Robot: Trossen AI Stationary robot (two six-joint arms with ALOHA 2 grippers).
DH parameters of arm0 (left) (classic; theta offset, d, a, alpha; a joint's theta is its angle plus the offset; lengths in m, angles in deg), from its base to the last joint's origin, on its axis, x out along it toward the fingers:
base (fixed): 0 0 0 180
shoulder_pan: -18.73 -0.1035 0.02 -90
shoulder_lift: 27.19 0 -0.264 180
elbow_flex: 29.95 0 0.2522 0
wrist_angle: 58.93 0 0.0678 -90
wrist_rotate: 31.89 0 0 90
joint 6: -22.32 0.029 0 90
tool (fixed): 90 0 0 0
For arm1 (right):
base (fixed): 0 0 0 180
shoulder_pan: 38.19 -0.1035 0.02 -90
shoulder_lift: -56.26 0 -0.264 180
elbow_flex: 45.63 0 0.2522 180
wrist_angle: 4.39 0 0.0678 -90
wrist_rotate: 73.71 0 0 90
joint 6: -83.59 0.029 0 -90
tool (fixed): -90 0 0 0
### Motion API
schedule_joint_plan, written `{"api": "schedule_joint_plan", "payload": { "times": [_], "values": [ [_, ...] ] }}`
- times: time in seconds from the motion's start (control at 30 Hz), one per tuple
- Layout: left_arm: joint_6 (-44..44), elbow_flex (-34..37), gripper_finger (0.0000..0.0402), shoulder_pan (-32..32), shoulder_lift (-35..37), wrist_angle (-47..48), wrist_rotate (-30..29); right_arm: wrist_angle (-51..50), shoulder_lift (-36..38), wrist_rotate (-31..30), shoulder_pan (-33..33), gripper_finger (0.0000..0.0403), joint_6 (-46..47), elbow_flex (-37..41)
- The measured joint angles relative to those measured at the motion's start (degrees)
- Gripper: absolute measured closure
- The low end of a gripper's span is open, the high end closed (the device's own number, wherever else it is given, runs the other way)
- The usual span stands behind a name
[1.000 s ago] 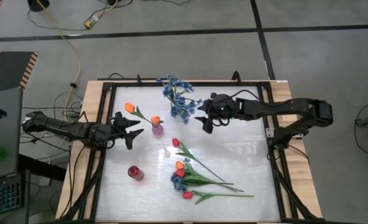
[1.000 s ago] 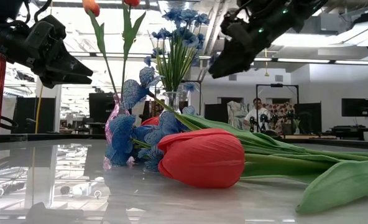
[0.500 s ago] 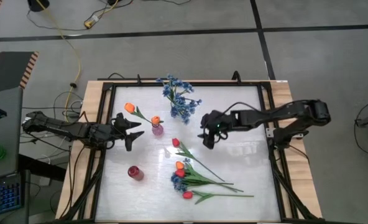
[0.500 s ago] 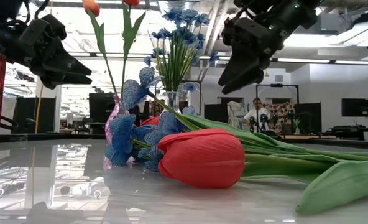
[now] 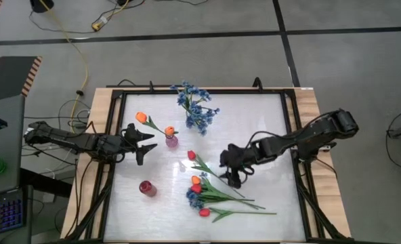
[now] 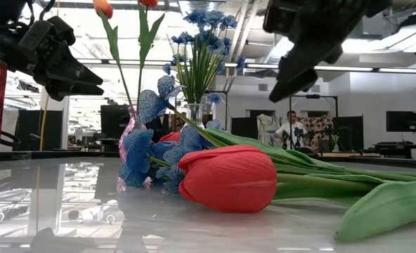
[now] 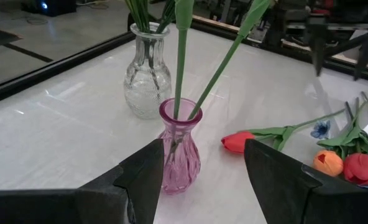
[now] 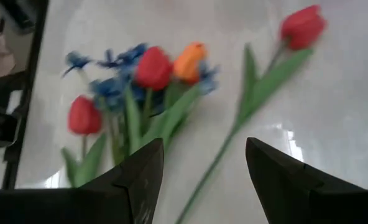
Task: Sort flowers into vase by color
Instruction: Put the center red tulip into the red vase
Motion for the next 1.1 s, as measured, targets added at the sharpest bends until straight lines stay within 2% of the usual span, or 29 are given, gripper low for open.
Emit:
{"api": "schedule_joint_plan", "payload": {
  "times": [0.37, 0.53, 0.7, 0.87, 1.1],
  "values": [
    [-0.5, 0.0, 0.0191, 0.0, 0.0, 0.0, 0.0, 0.0, 0.0, -0.9, -10.0, 0.0148, 0.0, 0.0],
    [-2.5, 0.0, 0.0191, 0.0, 0.0, 0.0, 0.3, 0.0, 0.0, -8.0, -13.2, 0.0148, -0.2, 0.0],
    [-2.6, 0.0, 0.0191, 0.0, 0.0, 0.0, 1.5, 2.2, 0.0, -15.0, -12.3, 0.0148, -0.1, 0.0],
    [-2.6, 0.0, 0.0191, 0.0, 0.0, 0.0, 1.5, 3.7, 0.0, -14.7, -9.4, 0.0148, 2.0, 0.0],
    [-2.5, 0.0, 0.0191, 0.0, 0.0, 0.0, 1.5, 3.6, 0.0, -6.9, -7.7, 0.0148, 5.0, 0.0]
  ]
}}
